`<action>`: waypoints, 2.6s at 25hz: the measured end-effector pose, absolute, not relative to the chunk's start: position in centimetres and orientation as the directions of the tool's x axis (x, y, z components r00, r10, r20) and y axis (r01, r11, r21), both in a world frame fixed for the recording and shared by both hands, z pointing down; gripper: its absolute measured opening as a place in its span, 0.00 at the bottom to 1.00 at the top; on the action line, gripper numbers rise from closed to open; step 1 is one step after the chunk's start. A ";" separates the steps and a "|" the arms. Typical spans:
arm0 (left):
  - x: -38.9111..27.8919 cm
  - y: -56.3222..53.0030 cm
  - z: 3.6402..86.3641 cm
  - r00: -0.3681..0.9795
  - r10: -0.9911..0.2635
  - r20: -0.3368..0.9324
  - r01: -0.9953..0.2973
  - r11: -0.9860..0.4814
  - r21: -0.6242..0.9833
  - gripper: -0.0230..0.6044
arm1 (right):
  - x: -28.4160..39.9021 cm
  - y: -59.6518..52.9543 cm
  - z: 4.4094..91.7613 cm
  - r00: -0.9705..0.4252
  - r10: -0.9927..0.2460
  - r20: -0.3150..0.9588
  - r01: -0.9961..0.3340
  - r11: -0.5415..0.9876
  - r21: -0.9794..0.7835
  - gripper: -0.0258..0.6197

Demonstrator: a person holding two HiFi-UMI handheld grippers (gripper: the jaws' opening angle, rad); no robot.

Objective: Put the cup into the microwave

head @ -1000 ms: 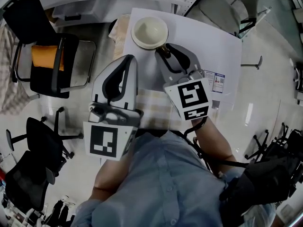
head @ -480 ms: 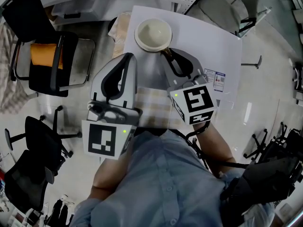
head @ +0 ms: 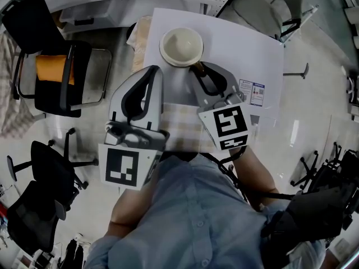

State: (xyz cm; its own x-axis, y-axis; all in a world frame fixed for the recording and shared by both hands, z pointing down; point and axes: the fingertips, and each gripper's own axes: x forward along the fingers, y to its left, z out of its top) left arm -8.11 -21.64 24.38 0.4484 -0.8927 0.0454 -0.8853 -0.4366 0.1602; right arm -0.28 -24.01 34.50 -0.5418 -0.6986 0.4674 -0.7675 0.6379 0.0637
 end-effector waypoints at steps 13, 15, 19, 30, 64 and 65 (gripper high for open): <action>-7.6 -21.2 23.6 0.480 -0.877 0.001 -0.862 -0.471 0.188 0.04 | 0.2 -24.2 34.1 -0.565 -0.677 0.472 -0.762 0.647 0.016 0.21; -7.6 -20.9 24.2 0.489 -0.872 0.031 -0.861 -0.476 0.182 0.04 | 0.0 -24.2 34.5 -0.552 -0.674 0.491 -0.763 0.646 0.029 0.20; -7.7 -21.0 23.7 0.488 -0.873 0.004 -0.856 -0.478 0.198 0.04 | -0.2 -24.3 34.7 -0.526 -0.695 0.491 -0.781 0.623 0.045 0.13; -7.5 -20.4 24.5 0.525 -0.850 0.039 -0.837 -0.508 0.203 0.04 | -0.7 -24.8 34.0 -0.528 -0.723 0.445 -0.796 0.604 0.035 0.14; -4.9 -15.1 23.5 0.553 -0.833 -0.007 -0.814 -0.542 0.207 0.04 | 2.5 -19.0 33.1 -0.501 -0.784 0.367 -0.852 0.521 -0.050 0.24; -5.1 -15.0 24.0 0.553 -0.833 0.012 -0.817 -0.539 0.204 0.04 | 2.5 -19.1 33.2 -0.491 -0.793 0.360 -0.857 0.514 -0.036 0.15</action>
State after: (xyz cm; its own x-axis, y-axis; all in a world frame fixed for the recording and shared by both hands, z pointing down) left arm -5.12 -14.96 23.98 0.5529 -0.8332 0.0117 -0.8170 -0.5393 0.2039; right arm 2.51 -19.10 33.15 -0.4910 -0.7932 0.3603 -0.8569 0.5142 -0.0360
